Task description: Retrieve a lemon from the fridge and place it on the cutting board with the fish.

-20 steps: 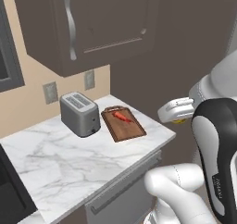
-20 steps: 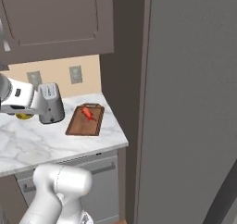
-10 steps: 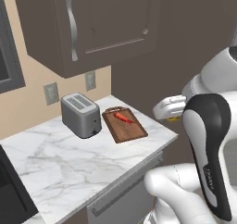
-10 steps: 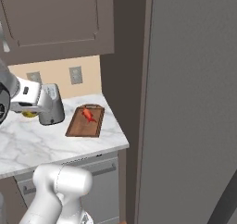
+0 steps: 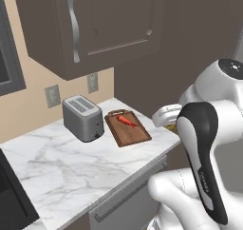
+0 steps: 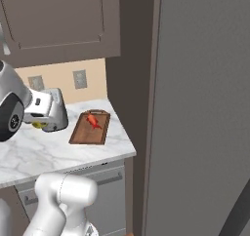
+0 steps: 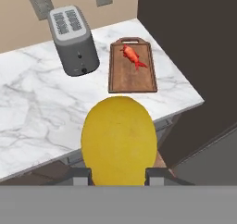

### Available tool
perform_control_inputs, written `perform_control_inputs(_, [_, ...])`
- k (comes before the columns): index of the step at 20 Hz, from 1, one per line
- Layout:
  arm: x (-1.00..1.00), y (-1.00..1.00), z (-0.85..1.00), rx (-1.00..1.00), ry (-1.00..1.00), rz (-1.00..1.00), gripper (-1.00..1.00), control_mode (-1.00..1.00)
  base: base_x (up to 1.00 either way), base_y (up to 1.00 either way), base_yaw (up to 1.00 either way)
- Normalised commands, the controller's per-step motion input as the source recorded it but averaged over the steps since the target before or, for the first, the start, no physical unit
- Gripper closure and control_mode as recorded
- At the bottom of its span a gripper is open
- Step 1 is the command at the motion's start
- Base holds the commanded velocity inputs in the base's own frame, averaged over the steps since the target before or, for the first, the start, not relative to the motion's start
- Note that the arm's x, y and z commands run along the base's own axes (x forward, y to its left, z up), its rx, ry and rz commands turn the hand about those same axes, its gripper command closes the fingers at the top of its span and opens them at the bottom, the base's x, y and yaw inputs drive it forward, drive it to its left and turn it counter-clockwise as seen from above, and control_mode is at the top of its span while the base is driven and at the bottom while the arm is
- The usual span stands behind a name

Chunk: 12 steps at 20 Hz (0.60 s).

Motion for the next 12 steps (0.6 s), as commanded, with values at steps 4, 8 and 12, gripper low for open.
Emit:
perform_control_inputs(4, [0.51, -0.05, -0.61, 0.00, 0.04, 0.00, 1.00, -1.00, 0.00, 0.00, 0.00])
perform_control_inputs(8, [0.55, 0.00, -0.59, -0.01, 0.00, 0.00, 1.00, -1.00, 0.00, 0.00, 0.00])
perform_control_inputs(12, [0.60, 0.01, -0.57, -0.03, 0.00, 0.00, 1.00, -1.00, 0.00, 0.00, 0.00])
